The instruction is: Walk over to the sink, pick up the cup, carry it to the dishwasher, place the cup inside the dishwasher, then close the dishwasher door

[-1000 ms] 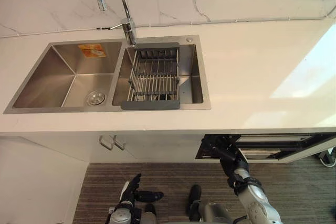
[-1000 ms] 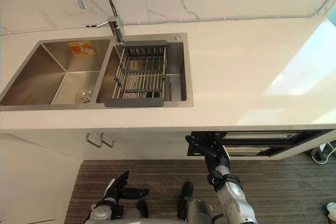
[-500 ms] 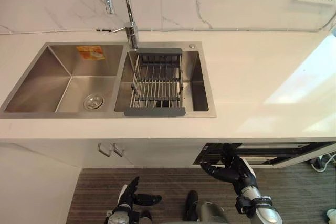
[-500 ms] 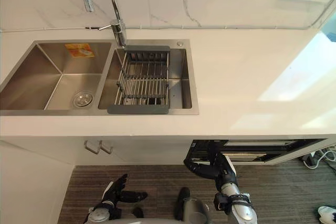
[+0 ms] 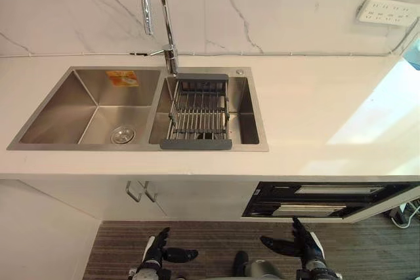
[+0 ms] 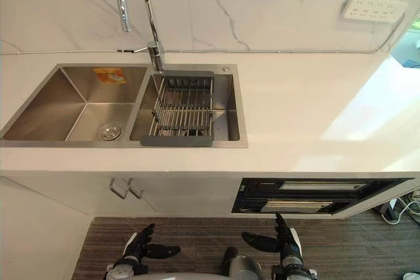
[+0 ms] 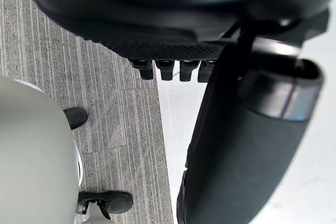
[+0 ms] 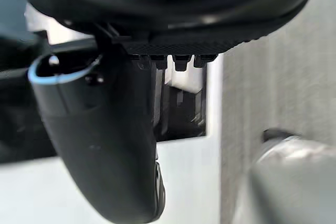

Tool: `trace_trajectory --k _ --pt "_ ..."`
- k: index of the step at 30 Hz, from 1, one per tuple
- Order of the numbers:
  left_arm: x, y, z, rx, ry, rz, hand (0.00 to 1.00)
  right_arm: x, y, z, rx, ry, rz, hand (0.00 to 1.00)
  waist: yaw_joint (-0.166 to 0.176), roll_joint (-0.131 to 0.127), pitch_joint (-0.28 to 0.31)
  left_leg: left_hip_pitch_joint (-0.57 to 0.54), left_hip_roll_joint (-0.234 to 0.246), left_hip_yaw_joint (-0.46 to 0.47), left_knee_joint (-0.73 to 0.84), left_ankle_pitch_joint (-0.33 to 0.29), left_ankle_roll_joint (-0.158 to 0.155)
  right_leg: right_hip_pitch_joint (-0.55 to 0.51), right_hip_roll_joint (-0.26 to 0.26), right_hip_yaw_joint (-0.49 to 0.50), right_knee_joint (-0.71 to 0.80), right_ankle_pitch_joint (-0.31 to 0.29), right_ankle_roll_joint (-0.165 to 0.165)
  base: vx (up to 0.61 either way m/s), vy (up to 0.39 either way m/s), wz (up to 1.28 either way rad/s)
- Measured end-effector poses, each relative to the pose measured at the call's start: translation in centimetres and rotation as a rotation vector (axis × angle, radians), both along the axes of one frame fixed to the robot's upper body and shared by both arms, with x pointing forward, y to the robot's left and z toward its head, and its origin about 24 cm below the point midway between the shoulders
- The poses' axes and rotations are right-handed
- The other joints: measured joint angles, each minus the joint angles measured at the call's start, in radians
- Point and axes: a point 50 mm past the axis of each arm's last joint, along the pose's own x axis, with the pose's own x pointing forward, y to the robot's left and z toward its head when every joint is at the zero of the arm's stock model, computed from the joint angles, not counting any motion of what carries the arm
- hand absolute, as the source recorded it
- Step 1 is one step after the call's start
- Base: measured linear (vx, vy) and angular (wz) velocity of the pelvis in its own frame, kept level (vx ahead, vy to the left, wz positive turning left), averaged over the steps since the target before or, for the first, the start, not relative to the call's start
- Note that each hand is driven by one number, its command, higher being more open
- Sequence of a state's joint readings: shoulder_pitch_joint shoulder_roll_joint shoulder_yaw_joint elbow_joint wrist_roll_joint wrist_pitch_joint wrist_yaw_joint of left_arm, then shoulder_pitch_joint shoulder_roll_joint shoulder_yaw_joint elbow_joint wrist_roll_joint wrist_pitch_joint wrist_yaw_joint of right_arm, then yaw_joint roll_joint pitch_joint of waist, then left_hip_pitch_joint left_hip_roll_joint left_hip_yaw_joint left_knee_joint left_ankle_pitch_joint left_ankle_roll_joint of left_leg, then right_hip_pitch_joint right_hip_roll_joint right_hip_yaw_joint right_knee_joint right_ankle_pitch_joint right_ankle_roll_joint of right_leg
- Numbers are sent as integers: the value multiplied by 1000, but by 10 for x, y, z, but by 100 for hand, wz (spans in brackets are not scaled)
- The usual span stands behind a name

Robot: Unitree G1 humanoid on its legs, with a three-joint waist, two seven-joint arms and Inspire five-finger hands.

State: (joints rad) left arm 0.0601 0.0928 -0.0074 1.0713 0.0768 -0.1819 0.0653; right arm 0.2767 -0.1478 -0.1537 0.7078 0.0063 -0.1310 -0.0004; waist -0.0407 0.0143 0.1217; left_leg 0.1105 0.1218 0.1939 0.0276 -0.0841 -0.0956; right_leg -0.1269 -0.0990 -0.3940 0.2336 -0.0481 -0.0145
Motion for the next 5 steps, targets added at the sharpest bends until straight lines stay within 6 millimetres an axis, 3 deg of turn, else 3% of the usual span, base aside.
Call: trace_trajectory --k 5 --pt "0 1 0 1 1 2 100 -16 -5 -10 -6 82 -78 100 0 0 -1 -6 0 -19 -4 1 -2 7 -3 -18 -8 0 0 -21 -12 11"
